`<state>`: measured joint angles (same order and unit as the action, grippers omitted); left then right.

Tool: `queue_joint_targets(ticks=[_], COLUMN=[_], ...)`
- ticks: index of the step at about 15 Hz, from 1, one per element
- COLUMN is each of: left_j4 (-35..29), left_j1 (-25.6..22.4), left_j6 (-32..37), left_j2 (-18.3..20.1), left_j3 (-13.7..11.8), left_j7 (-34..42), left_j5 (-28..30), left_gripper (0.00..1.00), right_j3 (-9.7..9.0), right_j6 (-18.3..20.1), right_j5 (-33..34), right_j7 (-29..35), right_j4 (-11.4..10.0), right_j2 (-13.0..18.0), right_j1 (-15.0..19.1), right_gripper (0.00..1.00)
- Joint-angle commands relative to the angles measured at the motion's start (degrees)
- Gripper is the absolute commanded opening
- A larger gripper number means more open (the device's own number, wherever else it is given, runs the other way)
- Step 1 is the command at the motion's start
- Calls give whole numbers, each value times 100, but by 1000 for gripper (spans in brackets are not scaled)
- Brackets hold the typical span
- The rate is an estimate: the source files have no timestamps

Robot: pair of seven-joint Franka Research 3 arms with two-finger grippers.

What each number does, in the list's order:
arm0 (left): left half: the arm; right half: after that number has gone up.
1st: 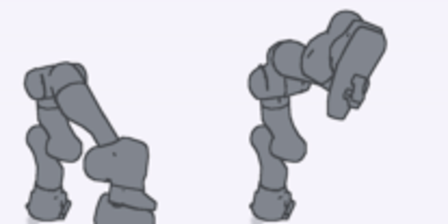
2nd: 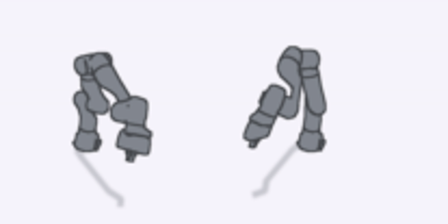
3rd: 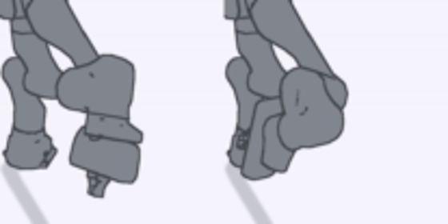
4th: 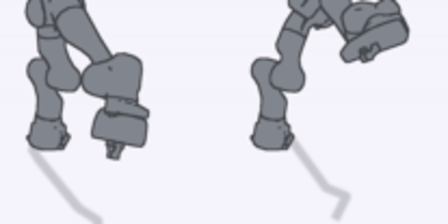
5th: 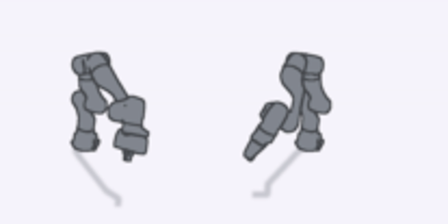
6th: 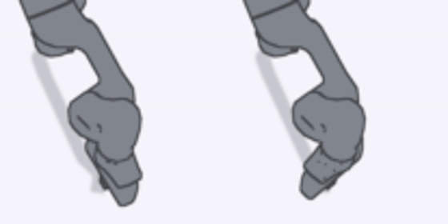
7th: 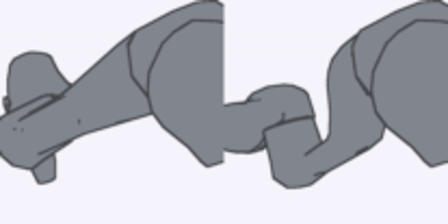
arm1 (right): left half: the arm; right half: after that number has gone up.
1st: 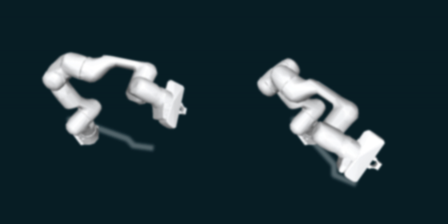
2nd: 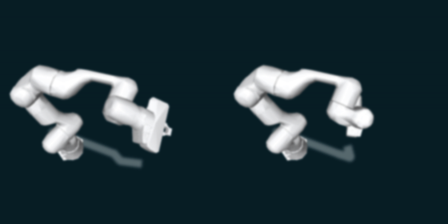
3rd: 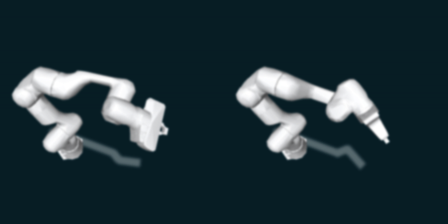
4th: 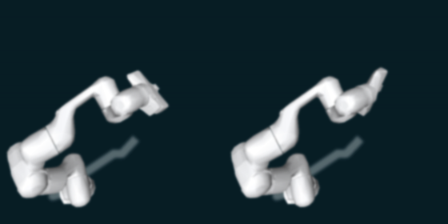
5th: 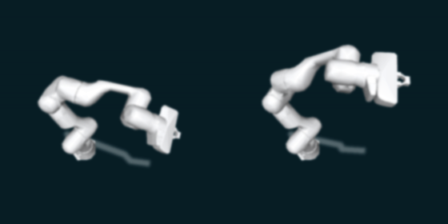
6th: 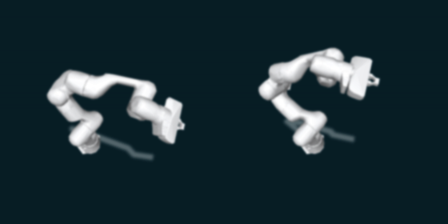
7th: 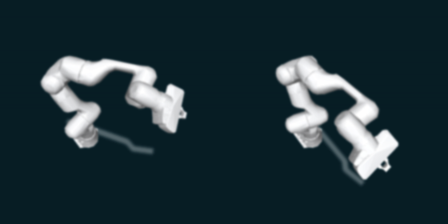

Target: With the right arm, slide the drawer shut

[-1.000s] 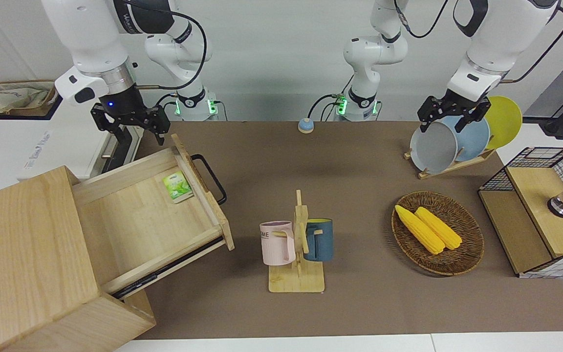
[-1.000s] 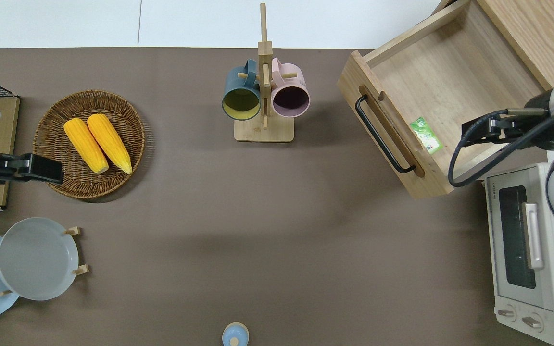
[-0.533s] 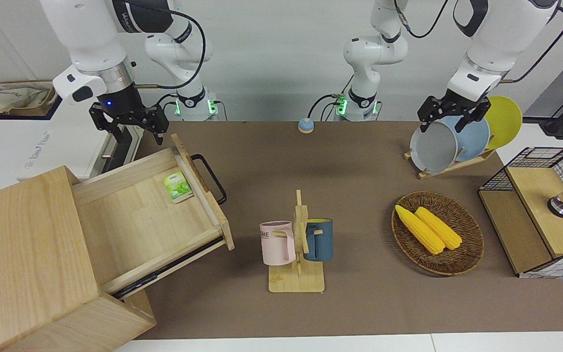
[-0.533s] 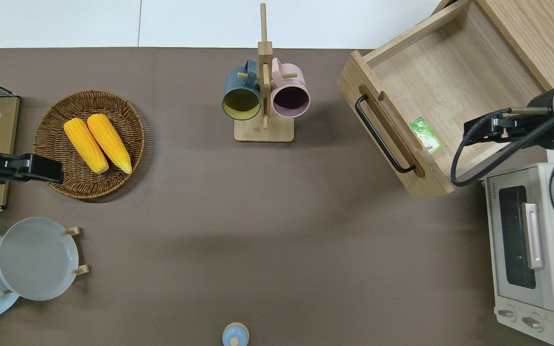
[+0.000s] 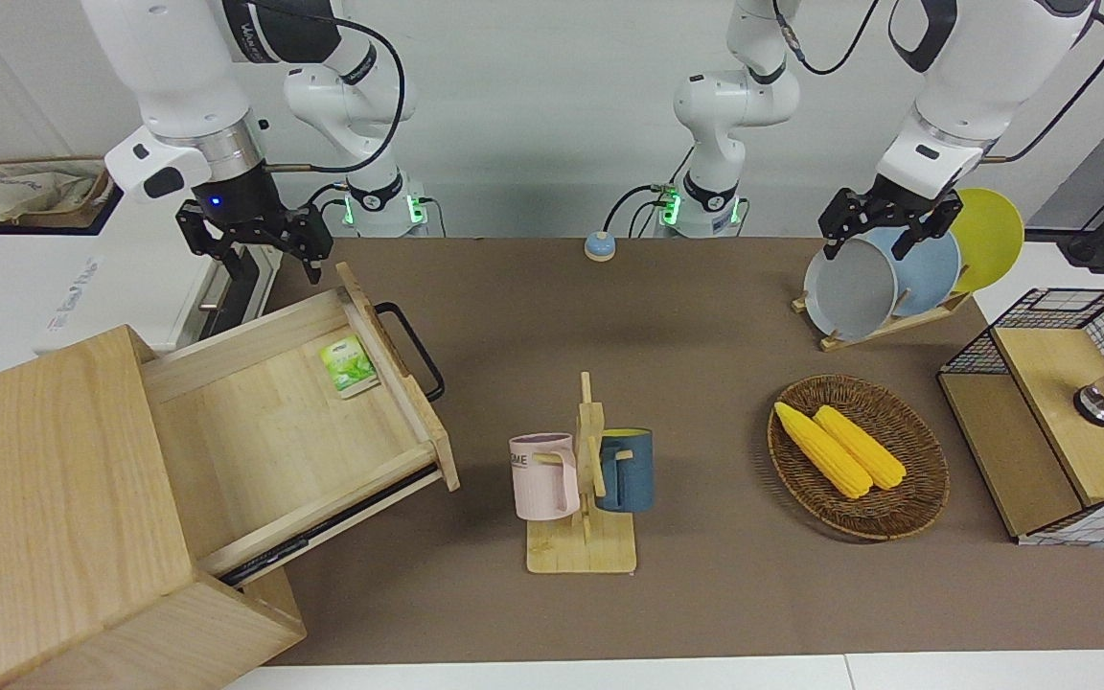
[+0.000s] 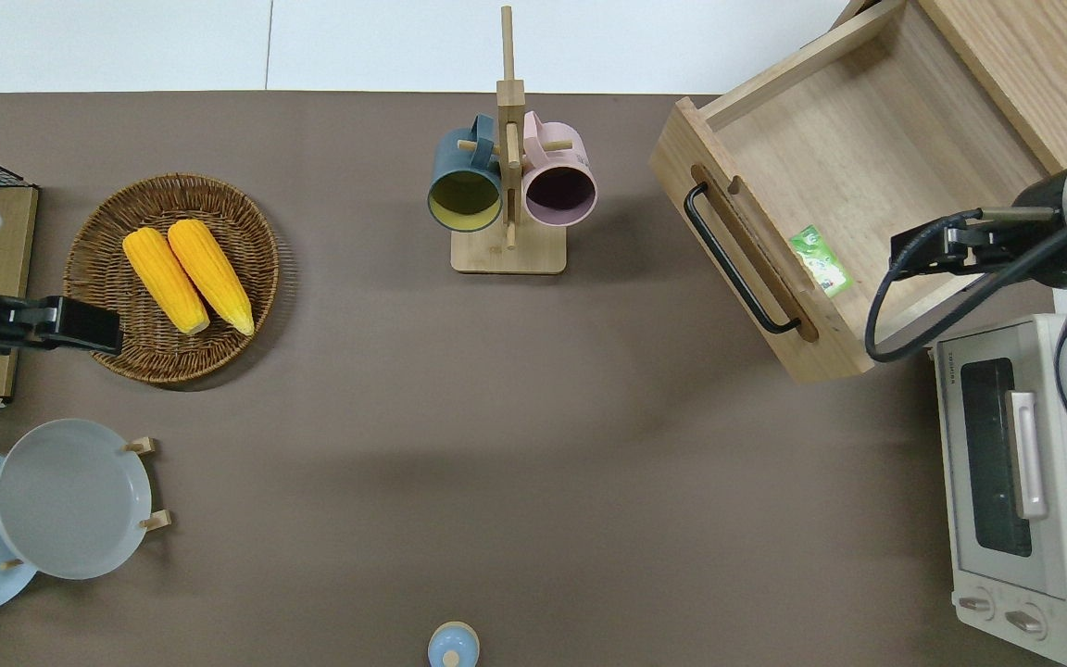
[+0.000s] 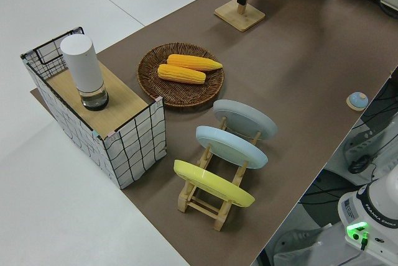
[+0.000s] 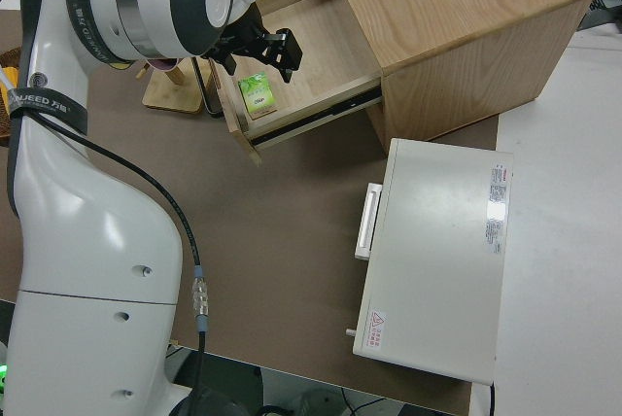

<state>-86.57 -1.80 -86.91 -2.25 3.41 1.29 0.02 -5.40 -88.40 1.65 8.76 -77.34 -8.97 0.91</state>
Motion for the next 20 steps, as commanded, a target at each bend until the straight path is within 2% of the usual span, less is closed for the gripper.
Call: queue_joint_targets(ticks=[1,2,5,6,11,18,20], left_j4=[149,149,149,149,140,140,149], left_j1=[-22,-22,-22,-22,-22,-22,-22], left_j6=[113,113,113,113,113,113,113], left_j2=[-65,-65,-65,-65,-65,-65,-65], left_j3=[37,37,37,37,37,37,37], left_j7=[56,56,56,56,56,56,56], left_j5=[-98,-98,-98,-98,-98,-98,-98], left_gripper=[993,993,993,993,993,993,993], right_j3=[-23,-23,-23,-23,-14,-14,-40], right_j6=[-29,-20,7,7,15,-2,-20], right_j5=[11,11,11,2,-68,-59,-68], right_j7=[-111,-111,-120,-120,-120,-15,213], right_j4=[-36,-36,-36,-36,-36,-9,78], right_j2=[71,71,88,88,97,404,449], right_j1=[15,15,15,15,15,6,-29], right_gripper=[852,684,39,1,0,0,0])
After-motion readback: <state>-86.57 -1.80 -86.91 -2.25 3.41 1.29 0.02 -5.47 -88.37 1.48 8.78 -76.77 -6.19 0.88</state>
